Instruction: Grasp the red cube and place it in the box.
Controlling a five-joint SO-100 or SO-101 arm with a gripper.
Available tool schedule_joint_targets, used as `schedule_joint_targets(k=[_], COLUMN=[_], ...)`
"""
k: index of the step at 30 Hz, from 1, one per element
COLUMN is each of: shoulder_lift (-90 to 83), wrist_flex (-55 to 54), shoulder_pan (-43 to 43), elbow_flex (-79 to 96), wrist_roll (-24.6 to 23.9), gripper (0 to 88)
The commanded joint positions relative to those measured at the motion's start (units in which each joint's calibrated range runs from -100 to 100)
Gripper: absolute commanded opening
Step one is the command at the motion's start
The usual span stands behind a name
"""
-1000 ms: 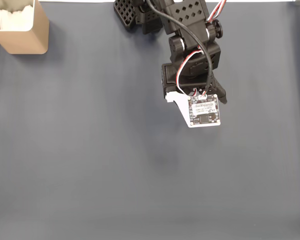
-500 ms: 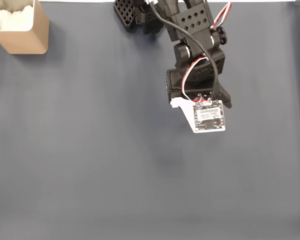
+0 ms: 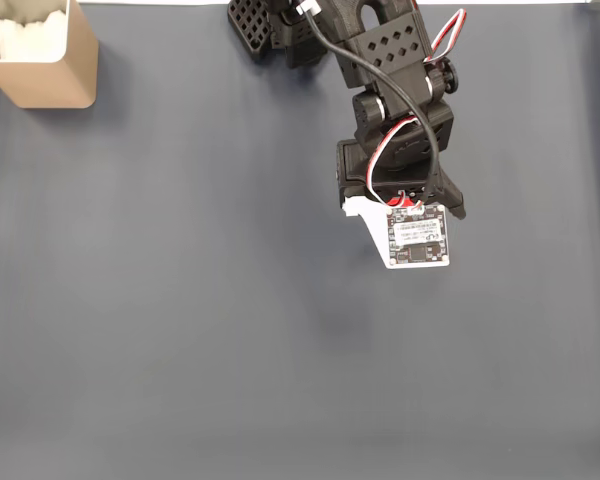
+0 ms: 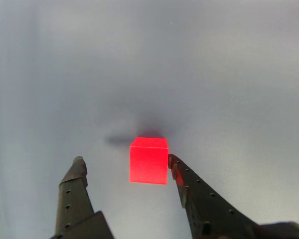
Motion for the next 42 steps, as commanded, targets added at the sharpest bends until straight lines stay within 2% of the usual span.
schedule_joint_targets(k=[1,24,28,42], shoulder_lift=[-0.19,0.50,0.50,0.68], wrist_flex=[-0.93,-1.50,-1.42,-1.59], shoulder_pan=[-0.69,-1.26,-1.33,-1.40], elbow_flex=[-2.54,-2.91,-2.91,-3.18], wrist_roll=[-0.39,-0.44,-0.15,0.44], gripper=[37.7,35.0,30.5,6.3])
